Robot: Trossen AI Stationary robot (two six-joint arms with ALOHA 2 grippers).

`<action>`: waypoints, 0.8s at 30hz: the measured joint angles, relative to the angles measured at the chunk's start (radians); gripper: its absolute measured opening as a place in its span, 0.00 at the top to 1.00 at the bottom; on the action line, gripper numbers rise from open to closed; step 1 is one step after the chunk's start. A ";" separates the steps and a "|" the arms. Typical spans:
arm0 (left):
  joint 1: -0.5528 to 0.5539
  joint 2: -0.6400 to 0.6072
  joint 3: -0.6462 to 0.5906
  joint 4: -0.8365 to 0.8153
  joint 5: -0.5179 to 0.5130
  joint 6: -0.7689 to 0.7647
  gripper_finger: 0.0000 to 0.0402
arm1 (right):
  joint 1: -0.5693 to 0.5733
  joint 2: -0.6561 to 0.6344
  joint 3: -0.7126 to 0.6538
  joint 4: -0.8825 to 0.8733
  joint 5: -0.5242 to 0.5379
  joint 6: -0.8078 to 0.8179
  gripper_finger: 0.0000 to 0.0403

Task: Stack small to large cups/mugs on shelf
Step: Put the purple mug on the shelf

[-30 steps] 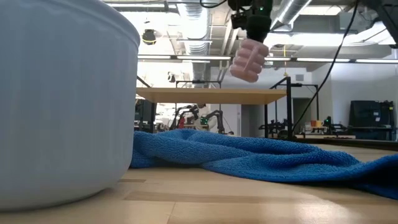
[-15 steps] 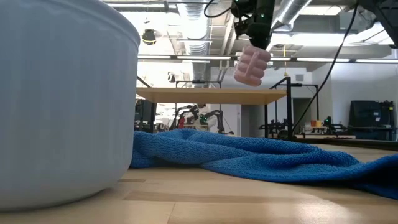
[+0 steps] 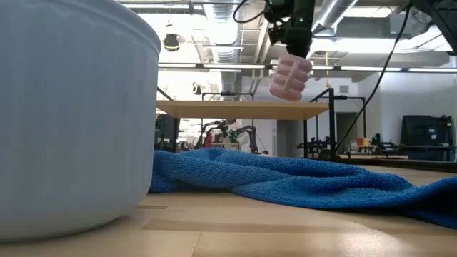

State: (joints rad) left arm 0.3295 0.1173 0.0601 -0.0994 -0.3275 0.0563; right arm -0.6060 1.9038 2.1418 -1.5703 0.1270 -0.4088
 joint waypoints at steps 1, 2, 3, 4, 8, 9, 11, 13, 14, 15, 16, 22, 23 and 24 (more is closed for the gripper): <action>0.000 0.000 0.000 0.000 0.000 0.000 0.44 | 0.000 0.000 -0.015 0.000 -0.002 0.009 0.90; 0.000 0.000 0.000 0.000 0.000 0.000 0.44 | 0.000 0.000 -0.030 -0.001 -0.002 0.013 0.90; 0.000 0.000 0.000 0.000 0.000 0.000 0.44 | 0.000 0.000 -0.042 -0.002 0.000 0.013 0.90; 0.000 0.000 0.000 0.000 0.000 0.000 0.44 | -0.001 0.000 -0.050 -0.001 0.000 0.014 0.90; 0.000 0.000 0.000 0.000 0.000 0.000 0.44 | 0.000 -0.003 -0.061 0.002 0.001 0.016 0.90; 0.000 0.000 0.000 0.000 0.000 0.000 0.44 | -0.001 -0.003 -0.062 0.002 0.001 0.015 0.90; 0.000 0.000 0.000 0.000 0.000 0.000 0.44 | -0.004 -0.004 -0.063 0.002 0.001 0.016 0.90; 0.000 0.000 0.000 0.000 0.000 0.000 0.44 | -0.007 -0.004 -0.063 0.002 0.000 0.016 0.90; 0.000 0.000 0.000 0.000 0.000 0.000 0.44 | -0.008 -0.004 -0.063 0.002 0.000 0.016 0.90; 0.000 0.000 0.000 0.000 0.000 0.000 0.44 | -0.008 -0.005 -0.064 0.002 -0.002 0.016 0.90; 0.000 0.000 0.000 0.000 0.000 0.000 0.44 | -0.008 -0.009 -0.065 0.003 -0.002 0.016 0.90; 0.000 0.000 0.000 0.000 0.000 0.000 0.44 | -0.001 -0.048 -0.068 -0.001 0.004 0.010 0.90; 0.000 0.000 0.000 0.000 0.000 0.000 0.44 | -0.001 -0.054 -0.068 -0.003 0.002 0.010 0.90; 0.000 0.000 0.000 0.000 0.000 0.000 0.44 | 0.000 -0.056 -0.068 -0.004 0.001 0.010 0.90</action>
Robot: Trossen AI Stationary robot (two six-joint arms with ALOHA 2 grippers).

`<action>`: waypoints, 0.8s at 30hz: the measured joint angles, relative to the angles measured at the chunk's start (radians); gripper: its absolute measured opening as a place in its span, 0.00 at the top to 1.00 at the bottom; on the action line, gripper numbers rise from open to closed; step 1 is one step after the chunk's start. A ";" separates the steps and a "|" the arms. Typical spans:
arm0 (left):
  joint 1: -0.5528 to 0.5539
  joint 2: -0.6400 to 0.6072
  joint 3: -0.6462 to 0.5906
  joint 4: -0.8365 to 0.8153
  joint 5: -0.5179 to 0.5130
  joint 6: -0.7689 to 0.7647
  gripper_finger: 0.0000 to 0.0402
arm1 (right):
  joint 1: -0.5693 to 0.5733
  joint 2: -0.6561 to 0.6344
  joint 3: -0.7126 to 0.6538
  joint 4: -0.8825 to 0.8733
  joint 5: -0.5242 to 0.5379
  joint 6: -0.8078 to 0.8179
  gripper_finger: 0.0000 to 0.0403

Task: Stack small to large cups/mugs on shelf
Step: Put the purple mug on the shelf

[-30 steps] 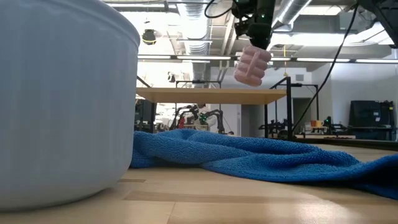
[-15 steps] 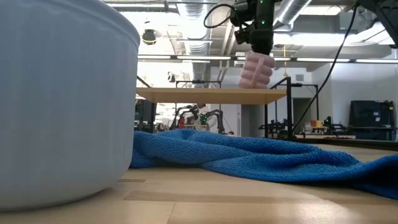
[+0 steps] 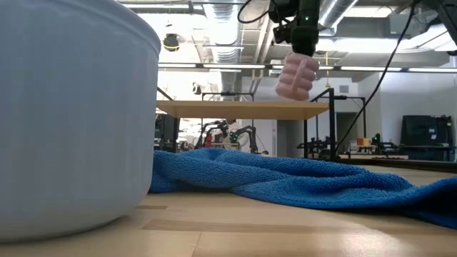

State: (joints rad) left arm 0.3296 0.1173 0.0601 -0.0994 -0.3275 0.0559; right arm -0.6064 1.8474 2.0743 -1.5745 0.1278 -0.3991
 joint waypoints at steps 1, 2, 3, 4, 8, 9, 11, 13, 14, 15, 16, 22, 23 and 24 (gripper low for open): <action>0.000 0.000 0.000 0.000 0.000 0.000 0.44 | 0.001 0.000 0.000 0.001 0.000 0.001 0.90; 0.000 0.000 0.000 0.000 0.000 0.000 0.44 | 0.004 0.001 0.000 0.002 0.000 0.006 0.90; 0.000 0.000 0.000 0.000 0.000 0.000 0.44 | 0.005 0.003 0.000 0.003 0.001 0.006 0.90; 0.000 0.000 0.000 0.000 0.000 0.000 0.44 | 0.004 0.004 0.000 0.003 0.001 0.006 0.90; 0.000 0.000 0.000 0.000 0.000 0.000 0.44 | 0.004 0.005 -0.024 0.003 0.001 0.002 0.90; 0.000 0.000 0.000 0.000 0.000 0.000 0.44 | 0.004 0.005 -0.035 0.003 0.001 0.004 0.90; 0.000 0.000 0.000 0.000 0.000 0.000 0.44 | 0.004 0.006 -0.049 0.003 0.001 0.007 0.90; 0.000 0.000 0.000 0.000 0.000 0.000 0.44 | 0.002 0.006 -0.052 0.003 0.001 0.008 0.90; 0.000 0.000 0.000 0.000 0.000 0.000 0.44 | 0.002 0.006 -0.052 0.004 0.001 0.007 0.90; 0.000 0.000 0.000 0.000 0.000 0.000 0.44 | 0.002 0.006 -0.052 0.004 0.001 0.006 0.90; 0.000 0.000 0.000 0.000 0.000 0.000 0.44 | 0.002 0.006 -0.052 0.004 0.001 0.002 0.90; 0.000 0.000 0.000 0.000 0.000 0.000 0.44 | 0.002 0.006 -0.052 0.004 0.003 -0.001 0.90; 0.000 0.000 0.000 0.000 0.000 0.000 0.44 | 0.002 0.006 -0.052 0.003 0.002 -0.002 0.89; 0.000 0.000 0.000 0.000 0.000 0.000 0.44 | 0.002 0.006 -0.052 0.004 0.002 -0.002 0.88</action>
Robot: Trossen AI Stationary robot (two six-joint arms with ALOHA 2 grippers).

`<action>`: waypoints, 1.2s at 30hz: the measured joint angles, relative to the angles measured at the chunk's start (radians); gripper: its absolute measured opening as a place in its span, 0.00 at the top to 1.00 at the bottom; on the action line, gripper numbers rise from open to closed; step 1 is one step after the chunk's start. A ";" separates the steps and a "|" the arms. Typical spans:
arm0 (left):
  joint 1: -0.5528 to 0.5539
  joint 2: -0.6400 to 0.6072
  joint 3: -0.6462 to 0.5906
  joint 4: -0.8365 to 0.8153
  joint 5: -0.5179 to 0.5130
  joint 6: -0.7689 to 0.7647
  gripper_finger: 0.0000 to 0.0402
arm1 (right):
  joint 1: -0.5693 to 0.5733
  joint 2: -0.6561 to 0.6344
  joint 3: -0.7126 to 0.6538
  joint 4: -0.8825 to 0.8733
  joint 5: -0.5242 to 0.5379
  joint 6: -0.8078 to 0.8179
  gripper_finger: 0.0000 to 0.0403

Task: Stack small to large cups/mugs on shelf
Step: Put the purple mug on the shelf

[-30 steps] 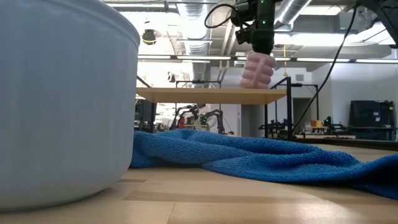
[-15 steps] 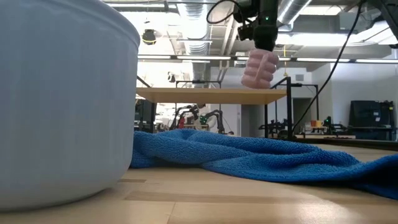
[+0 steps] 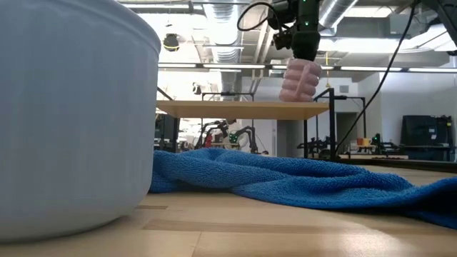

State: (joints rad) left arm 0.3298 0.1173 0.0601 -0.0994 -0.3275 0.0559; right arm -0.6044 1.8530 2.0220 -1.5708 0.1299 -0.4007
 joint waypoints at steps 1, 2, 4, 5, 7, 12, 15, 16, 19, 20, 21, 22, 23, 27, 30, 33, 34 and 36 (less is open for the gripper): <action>0.000 0.000 0.000 0.000 0.000 0.000 0.44 | 0.000 0.000 0.000 0.000 0.000 0.000 0.86; 0.000 0.000 0.000 0.000 0.000 0.000 0.44 | 0.000 0.000 0.000 0.000 0.000 0.000 0.85; 0.000 0.000 0.000 0.000 0.000 0.000 0.44 | 0.001 0.000 0.000 0.000 0.001 -0.001 0.85; 0.000 0.000 0.000 0.000 0.000 0.000 0.44 | 0.002 0.000 0.000 0.000 0.002 0.000 0.85; 0.000 0.000 0.000 0.000 0.000 0.000 0.44 | 0.002 0.000 0.000 0.000 0.002 -0.001 0.85; 0.000 0.000 0.000 0.000 0.000 0.000 0.44 | 0.002 0.000 0.000 0.000 0.002 -0.002 0.86; 0.000 0.000 0.000 0.000 0.000 0.000 0.44 | 0.003 0.000 0.000 0.001 0.005 -0.019 0.86; 0.000 0.000 0.000 0.000 0.000 0.000 0.44 | 0.005 0.000 0.000 0.001 0.006 -0.020 0.86; 0.000 0.000 0.000 0.000 0.000 0.000 0.44 | 0.005 0.000 0.000 0.000 0.010 -0.021 0.85; 0.000 0.000 0.000 0.000 0.000 0.000 0.44 | 0.005 0.000 0.000 0.000 0.013 -0.025 0.85; 0.000 0.000 0.000 0.000 0.000 0.000 0.44 | 0.006 0.000 0.000 0.000 0.020 -0.026 0.85; 0.000 0.000 0.000 0.000 0.000 0.000 0.44 | 0.008 0.000 0.000 0.000 0.030 -0.026 0.85; 0.000 0.000 0.000 0.000 0.000 0.000 0.44 | 0.009 0.000 0.000 0.000 0.037 -0.026 0.85; 0.000 0.000 0.000 0.000 0.000 0.000 0.44 | 0.012 0.000 0.000 0.000 0.055 -0.026 0.85; 0.000 0.000 0.000 0.000 0.000 0.000 0.44 | 0.015 0.000 0.000 0.000 0.058 -0.028 0.85; 0.000 0.000 0.000 0.000 0.000 0.000 0.44 | 0.016 0.000 0.000 0.000 0.058 -0.027 0.85; 0.000 0.000 0.000 0.000 0.000 0.000 0.44 | 0.016 0.000 0.000 0.000 0.058 -0.028 0.85; 0.000 0.000 0.000 0.000 0.000 0.000 0.44 | 0.016 0.000 0.000 0.000 0.057 -0.028 0.85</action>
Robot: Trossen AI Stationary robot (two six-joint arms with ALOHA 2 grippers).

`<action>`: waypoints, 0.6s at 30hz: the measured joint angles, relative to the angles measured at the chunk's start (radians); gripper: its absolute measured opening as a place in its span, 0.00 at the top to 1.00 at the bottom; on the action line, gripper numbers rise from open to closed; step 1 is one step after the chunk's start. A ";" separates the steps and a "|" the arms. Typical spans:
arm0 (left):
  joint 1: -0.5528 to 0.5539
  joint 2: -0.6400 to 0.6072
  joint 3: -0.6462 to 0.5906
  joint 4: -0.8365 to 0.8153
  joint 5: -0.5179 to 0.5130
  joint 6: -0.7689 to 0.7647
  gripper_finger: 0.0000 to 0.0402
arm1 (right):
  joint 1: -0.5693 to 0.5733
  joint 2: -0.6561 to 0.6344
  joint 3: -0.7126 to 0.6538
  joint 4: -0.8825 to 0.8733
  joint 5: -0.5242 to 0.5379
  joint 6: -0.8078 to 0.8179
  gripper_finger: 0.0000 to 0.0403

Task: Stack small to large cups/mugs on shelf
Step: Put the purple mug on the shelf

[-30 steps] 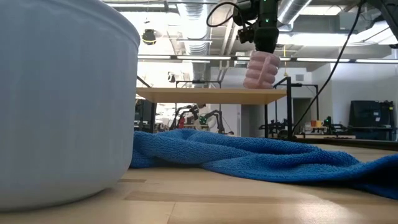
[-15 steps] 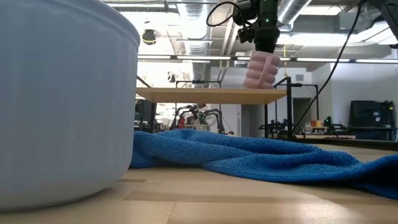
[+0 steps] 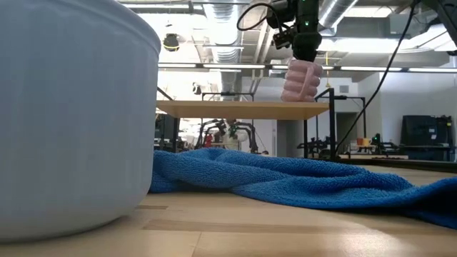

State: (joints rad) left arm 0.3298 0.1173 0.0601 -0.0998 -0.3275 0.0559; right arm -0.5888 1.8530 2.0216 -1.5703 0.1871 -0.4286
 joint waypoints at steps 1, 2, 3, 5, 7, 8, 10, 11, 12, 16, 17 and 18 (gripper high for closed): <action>0.000 0.000 0.000 0.000 0.000 0.000 0.44 | 0.000 0.000 0.000 0.000 0.000 0.000 0.85; 0.000 0.000 0.000 0.000 0.000 0.000 0.44 | 0.000 0.000 0.000 0.000 0.000 0.000 0.85; 0.000 0.000 0.000 0.000 0.000 0.000 0.44 | 0.000 0.000 0.000 0.000 0.000 0.000 0.85; 0.000 0.000 0.000 0.000 0.000 0.000 0.44 | 0.000 0.000 0.000 0.000 0.000 0.000 0.85; 0.000 0.000 0.000 0.000 0.000 0.000 0.44 | 0.000 0.000 0.000 0.001 -0.001 -0.001 0.85; 0.000 0.000 0.000 0.000 0.000 0.000 0.44 | 0.000 0.000 0.000 0.001 -0.001 -0.005 0.85; 0.000 0.000 0.000 0.000 0.000 0.000 0.44 | 0.000 0.000 0.000 0.003 -0.002 -0.017 0.85; 0.000 0.000 0.000 0.000 0.000 0.000 0.44 | 0.000 0.000 0.000 0.005 -0.002 -0.020 0.85; 0.000 0.000 0.000 0.000 0.000 0.000 0.44 | 0.000 0.000 0.000 0.009 -0.002 -0.024 0.85; 0.000 0.000 0.000 0.000 0.000 0.000 0.44 | 0.000 0.000 -0.001 0.014 -0.003 -0.025 0.84; 0.000 0.000 0.000 0.000 0.000 0.000 0.44 | 0.000 0.000 -0.001 0.015 -0.003 -0.025 0.84; 0.000 0.000 0.000 0.000 0.000 0.000 0.44 | 0.000 0.000 -0.001 0.015 -0.003 -0.025 0.83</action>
State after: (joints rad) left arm 0.3298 0.1173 0.0601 -0.0998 -0.3275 0.0559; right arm -0.5892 1.8530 2.0209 -1.5553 0.1844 -0.4538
